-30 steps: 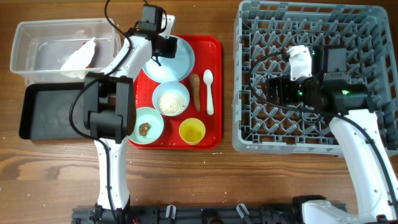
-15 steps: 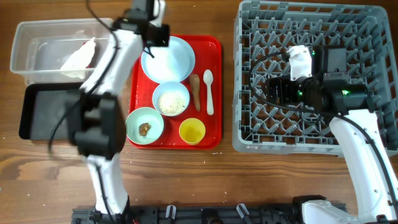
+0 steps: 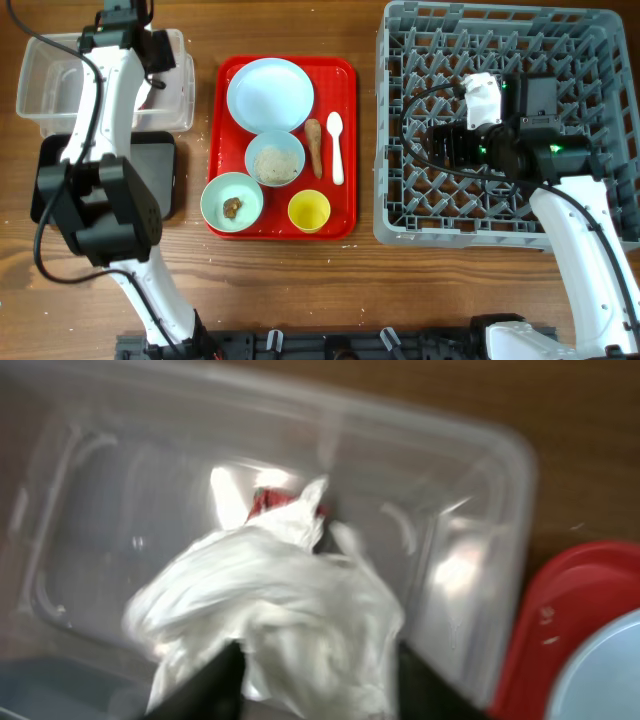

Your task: Sort waste into correct bins and load items into the dishwasher rack

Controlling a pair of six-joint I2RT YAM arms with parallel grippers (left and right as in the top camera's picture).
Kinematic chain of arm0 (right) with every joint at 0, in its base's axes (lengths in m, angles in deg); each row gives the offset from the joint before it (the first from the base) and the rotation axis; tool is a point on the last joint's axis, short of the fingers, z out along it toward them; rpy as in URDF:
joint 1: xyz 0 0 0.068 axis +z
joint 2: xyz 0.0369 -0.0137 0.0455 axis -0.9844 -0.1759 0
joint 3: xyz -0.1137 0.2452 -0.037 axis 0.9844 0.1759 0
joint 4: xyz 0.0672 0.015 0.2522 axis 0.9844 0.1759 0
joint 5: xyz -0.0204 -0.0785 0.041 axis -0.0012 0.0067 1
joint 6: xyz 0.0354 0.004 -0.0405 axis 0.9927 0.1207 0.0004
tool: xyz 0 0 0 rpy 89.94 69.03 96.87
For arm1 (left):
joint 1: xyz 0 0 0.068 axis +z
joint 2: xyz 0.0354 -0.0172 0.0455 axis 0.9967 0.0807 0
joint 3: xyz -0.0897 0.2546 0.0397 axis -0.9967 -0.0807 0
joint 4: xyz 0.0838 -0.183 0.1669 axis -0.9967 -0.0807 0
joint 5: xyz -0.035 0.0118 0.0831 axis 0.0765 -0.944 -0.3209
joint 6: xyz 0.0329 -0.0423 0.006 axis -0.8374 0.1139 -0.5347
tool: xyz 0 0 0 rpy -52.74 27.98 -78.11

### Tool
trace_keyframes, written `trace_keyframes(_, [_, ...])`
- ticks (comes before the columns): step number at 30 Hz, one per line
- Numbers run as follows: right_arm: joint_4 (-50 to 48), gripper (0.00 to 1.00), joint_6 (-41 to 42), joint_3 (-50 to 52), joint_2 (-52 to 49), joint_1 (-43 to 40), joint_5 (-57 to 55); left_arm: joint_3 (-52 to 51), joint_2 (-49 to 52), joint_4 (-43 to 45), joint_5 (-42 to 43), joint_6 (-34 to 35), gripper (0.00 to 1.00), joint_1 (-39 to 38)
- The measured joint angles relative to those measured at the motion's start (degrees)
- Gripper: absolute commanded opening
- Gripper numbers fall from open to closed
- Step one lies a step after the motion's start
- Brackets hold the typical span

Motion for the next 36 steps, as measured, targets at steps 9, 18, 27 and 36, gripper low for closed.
trace_keyframes(9, [0.0,1.0,0.0,0.0,0.0,0.0,0.0,-0.7,-1.6,-3.3,2.3,0.0,1.0,0.9])
trace_keyframes(18, [0.0,1.0,0.1,0.0,0.0,0.0,0.2,-0.4,-19.3,-25.0,21.6,0.0,1.0,-1.6])
trace_keyframes(27, [0.0,1.0,0.5,0.0,0.0,0.0,3.4,-10.5,-17.6,-20.2,25.3,4.8,1.0,-21.2])
trace_keyframes(36, [0.0,1.0,1.9,0.0,0.0,0.0,3.7,-19.2,-11.1,-6.9,19.1,15.0,0.59,-30.5])
